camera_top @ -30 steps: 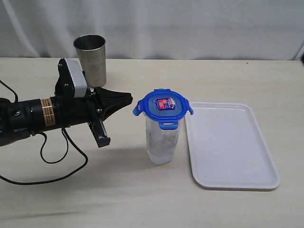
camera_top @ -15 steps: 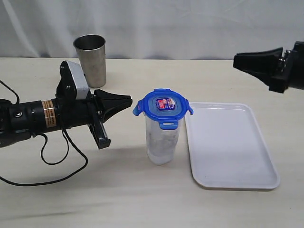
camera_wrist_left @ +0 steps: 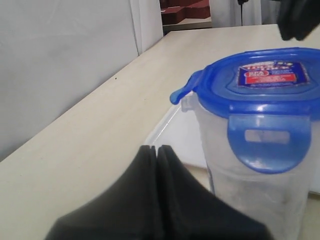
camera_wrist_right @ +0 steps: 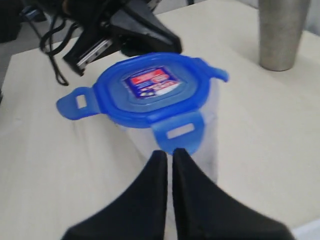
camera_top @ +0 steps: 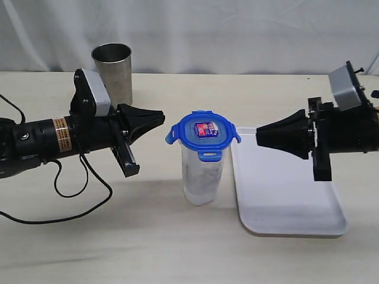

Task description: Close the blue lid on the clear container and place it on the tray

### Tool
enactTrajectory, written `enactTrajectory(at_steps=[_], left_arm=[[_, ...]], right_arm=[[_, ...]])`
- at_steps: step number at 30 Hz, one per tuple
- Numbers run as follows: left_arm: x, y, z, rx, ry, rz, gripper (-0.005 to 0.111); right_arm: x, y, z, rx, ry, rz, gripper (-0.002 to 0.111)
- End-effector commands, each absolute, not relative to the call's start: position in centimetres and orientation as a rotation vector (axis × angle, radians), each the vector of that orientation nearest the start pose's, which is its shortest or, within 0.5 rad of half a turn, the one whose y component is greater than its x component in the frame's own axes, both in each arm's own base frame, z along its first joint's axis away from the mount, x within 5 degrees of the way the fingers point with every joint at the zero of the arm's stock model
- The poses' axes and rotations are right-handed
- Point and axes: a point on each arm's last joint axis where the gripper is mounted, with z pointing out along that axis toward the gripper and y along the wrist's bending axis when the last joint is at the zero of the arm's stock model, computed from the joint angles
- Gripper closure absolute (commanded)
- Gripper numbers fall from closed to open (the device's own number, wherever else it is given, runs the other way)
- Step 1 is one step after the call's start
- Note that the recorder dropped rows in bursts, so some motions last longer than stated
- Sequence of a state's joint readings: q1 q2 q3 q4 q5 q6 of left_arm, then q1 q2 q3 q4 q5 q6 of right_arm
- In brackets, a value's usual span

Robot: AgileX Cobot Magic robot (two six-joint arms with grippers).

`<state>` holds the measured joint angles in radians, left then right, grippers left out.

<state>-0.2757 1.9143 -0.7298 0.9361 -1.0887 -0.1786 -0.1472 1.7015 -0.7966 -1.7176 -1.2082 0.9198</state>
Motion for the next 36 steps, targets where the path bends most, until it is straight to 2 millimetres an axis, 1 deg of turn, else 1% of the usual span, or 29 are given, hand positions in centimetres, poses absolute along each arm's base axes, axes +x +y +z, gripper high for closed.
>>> enactTrajectory(at_steps=[1, 5, 9, 13, 15, 21, 27, 32, 36], left_arm=[[30.0, -15.1, 14.8, 1.050, 1.431, -0.632, 0.107], [30.4, -14.9, 14.1, 1.008, 1.474, -0.624, 0.107], [30.8, -15.1, 13.8, 1.019, 1.467, -0.630, 0.107], [31.1, -15.2, 14.1, 1.015, 1.444, -0.633, 0.107], [31.1, -15.3, 14.2, 1.021, 1.438, -0.637, 0.107], [30.8, -15.6, 14.1, 1.047, 1.431, -0.648, 0.107], [30.2, -16.4, 14.0, 1.092, 1.412, -0.680, 0.107], [30.3, -16.3, 14.0, 1.094, 1.418, -0.676, 0.107], [30.3, -16.3, 14.0, 1.095, 1.420, -0.674, 0.107]], right_arm=[[28.1, 5.6, 19.8, -1.200, 1.678, 0.934, 0.104], [28.1, 5.6, 19.8, -1.185, 1.693, 0.947, 0.104], [28.1, 5.8, 19.6, -1.186, 1.700, 0.963, 0.104], [28.0, 7.2, 18.9, -1.244, 1.674, 0.995, 0.104], [28.0, 7.5, 18.8, -1.267, 1.658, 0.995, 0.104], [28.0, 7.5, 18.8, -1.264, 1.659, 0.994, 0.104], [28.7, 7.2, 18.4, -1.214, 1.719, 0.904, 0.104], [29.3, 7.2, 18.2, -1.156, 1.715, 0.884, 0.104], [29.5, 7.1, 17.9, -1.151, 1.711, 0.875, 0.104]])
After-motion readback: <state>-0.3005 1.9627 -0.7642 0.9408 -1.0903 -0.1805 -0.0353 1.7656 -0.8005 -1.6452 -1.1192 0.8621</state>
